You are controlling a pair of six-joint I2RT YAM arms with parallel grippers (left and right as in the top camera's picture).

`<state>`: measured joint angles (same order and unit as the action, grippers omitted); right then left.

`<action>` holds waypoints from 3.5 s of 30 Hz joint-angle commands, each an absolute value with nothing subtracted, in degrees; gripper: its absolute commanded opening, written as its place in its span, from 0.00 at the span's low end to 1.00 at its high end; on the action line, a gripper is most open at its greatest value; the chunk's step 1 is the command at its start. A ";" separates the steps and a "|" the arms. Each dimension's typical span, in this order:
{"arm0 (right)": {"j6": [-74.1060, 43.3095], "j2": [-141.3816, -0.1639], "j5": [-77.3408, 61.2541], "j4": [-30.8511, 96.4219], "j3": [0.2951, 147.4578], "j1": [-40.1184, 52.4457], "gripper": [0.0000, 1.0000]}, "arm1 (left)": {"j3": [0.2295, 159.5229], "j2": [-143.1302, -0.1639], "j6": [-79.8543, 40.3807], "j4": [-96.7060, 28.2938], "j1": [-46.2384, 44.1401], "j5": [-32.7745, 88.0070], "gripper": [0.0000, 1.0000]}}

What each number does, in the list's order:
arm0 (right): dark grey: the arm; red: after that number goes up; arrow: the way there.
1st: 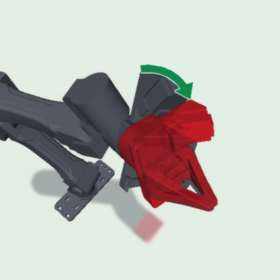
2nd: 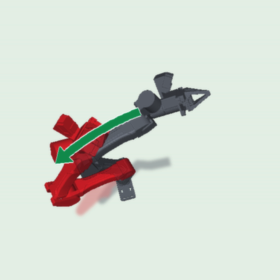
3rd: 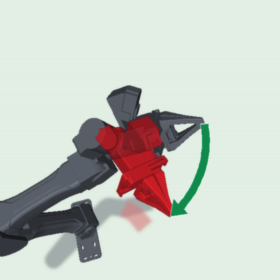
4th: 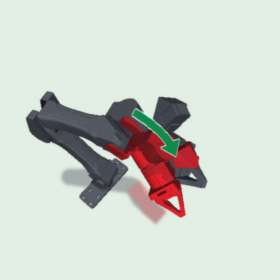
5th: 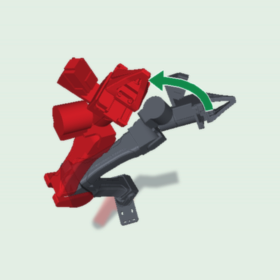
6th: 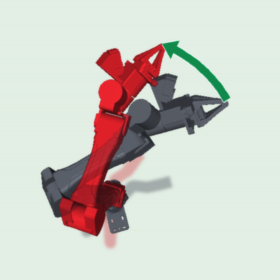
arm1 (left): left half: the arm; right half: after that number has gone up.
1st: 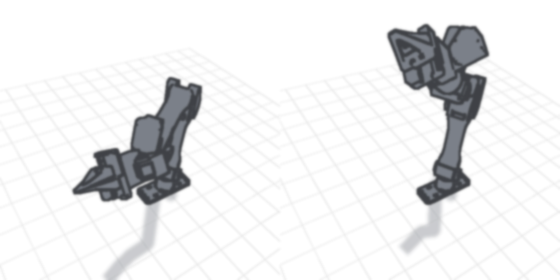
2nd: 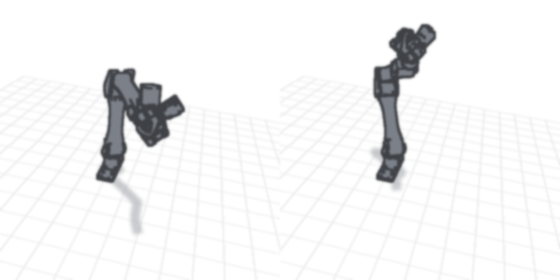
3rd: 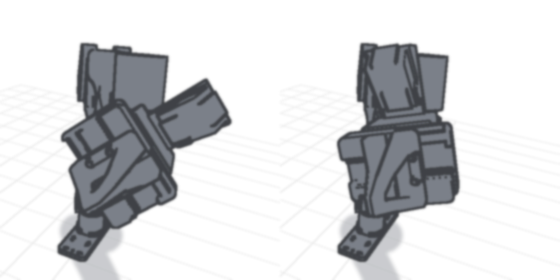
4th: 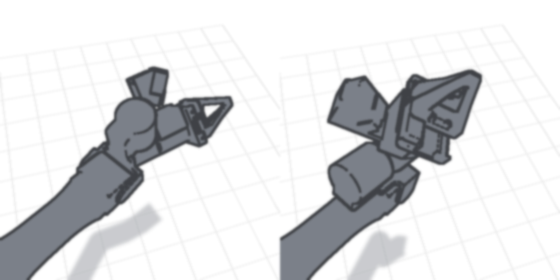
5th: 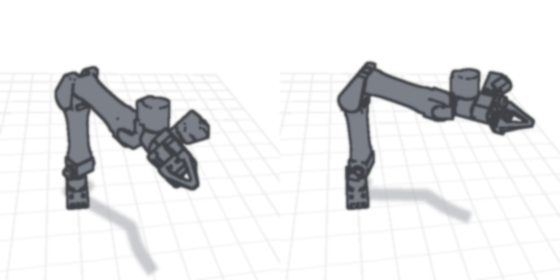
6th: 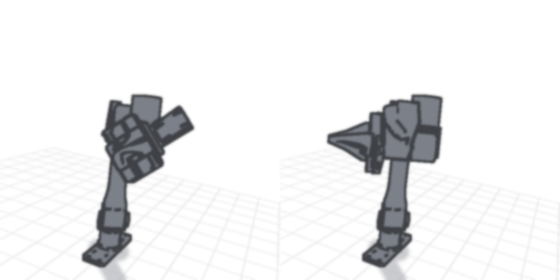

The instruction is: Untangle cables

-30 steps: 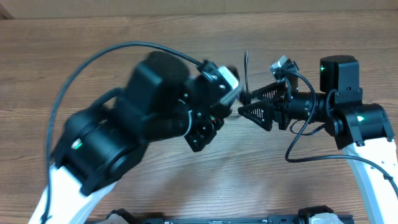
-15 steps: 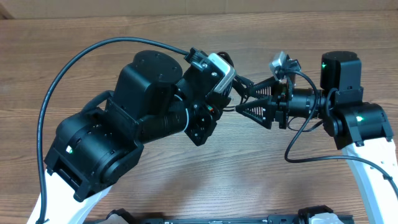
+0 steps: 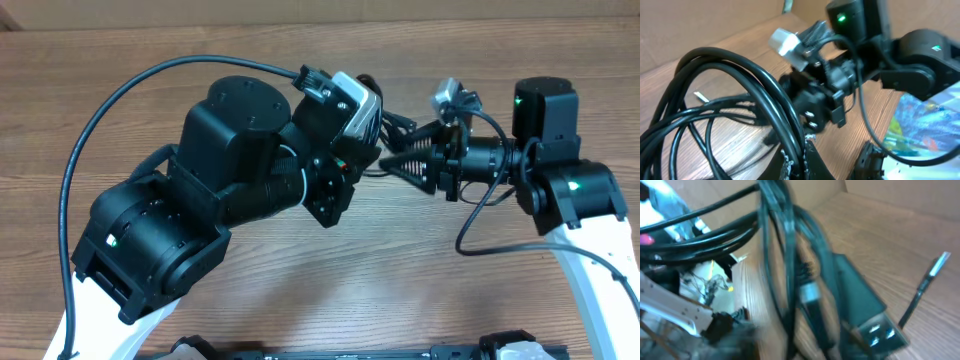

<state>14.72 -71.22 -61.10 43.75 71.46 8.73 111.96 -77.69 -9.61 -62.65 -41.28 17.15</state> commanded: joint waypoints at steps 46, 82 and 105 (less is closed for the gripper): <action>14.81 -73.30 -56.73 45.52 73.10 -7.57 0.80 | 112.66 -63.33 -10.94 -78.02 -37.10 -4.25 0.04; 15.29 -74.22 -53.41 45.41 73.03 16.23 0.72 | 112.66 -74.48 -16.53 -53.71 -37.08 -2.42 0.05; 15.27 -81.52 -46.72 40.29 73.06 18.61 0.04 | 112.66 -77.08 -25.71 -55.33 -31.90 -12.49 0.05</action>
